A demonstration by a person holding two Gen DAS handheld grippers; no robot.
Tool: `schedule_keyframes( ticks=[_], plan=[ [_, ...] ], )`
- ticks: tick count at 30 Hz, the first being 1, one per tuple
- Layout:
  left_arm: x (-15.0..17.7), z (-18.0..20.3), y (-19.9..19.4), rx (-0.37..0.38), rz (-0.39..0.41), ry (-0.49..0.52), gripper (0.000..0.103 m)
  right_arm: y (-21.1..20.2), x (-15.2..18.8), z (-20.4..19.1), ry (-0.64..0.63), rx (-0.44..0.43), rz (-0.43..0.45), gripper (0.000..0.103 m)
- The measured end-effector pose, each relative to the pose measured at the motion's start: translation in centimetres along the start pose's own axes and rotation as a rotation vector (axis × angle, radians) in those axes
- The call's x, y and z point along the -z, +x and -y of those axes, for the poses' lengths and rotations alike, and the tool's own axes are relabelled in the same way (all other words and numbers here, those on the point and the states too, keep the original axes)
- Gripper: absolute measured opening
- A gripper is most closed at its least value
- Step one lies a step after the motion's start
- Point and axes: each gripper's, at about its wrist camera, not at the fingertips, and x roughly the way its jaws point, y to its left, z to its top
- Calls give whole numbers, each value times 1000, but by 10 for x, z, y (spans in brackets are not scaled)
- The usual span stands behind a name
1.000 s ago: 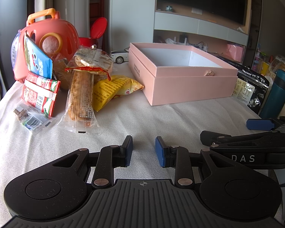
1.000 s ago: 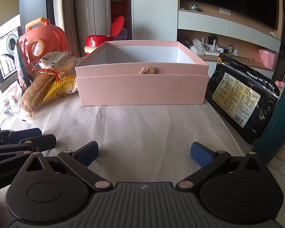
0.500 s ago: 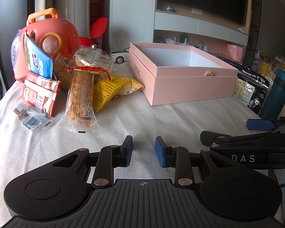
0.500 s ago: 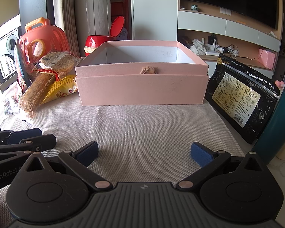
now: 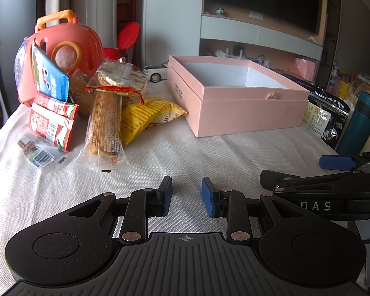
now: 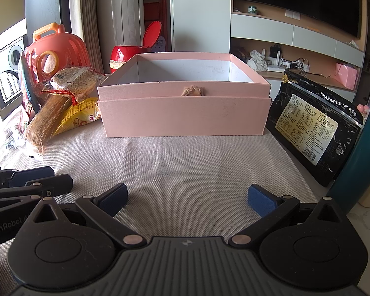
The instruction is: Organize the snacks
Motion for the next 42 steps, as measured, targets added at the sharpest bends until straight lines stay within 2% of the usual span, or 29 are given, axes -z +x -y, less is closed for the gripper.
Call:
schedule_keyframes(
  ticks=[9, 14, 18, 21, 23, 26, 30, 33, 35, 37, 40, 41, 42],
  plan=[
    [0, -2, -1, 1, 0, 0, 32, -1, -2, 1, -1, -4, -8, 103],
    [1, -2, -3, 6, 1, 13, 32, 3, -12, 3, -26, -49, -111, 103],
    [-1, -14, -6, 76, -15, 22, 29, 5, -17, 0, -46, -42, -163, 103],
    [-13, -48, -9, 186, -63, -67, 28, 4, -20, 1, -51, -30, -184, 103],
    [-21, -79, -16, 212, -50, -144, 28, 6, -26, -4, -68, -34, -210, 103],
    [-35, -126, -29, 105, 2, -219, 28, 2, -40, -34, -191, -64, -174, 93],
    [-53, -194, -39, -51, 85, -375, 27, -18, -70, -93, -335, -143, 19, 93],
    [-61, -237, -32, -102, 108, -482, 27, -11, -104, -134, -340, -242, 68, 93],
    [-63, -261, -21, -96, 104, -549, 27, 6, -127, -160, -311, -310, 75, 93],
    [-63, -277, -10, -72, 108, -595, 27, 27, -147, -185, -279, -360, 57, 87],
    [-60, -287, 7, -63, 95, -632, 27, 63, -166, -218, -255, -409, -2, 63],
    [-57, -290, 12, -58, 87, -640, 27, 73, -170, -225, -255, -419, -29, 49],
    [-56, -290, 16, -47, 77, -644, 27, 81, -173, -230, -253, -429, -56, 41]
  ],
)
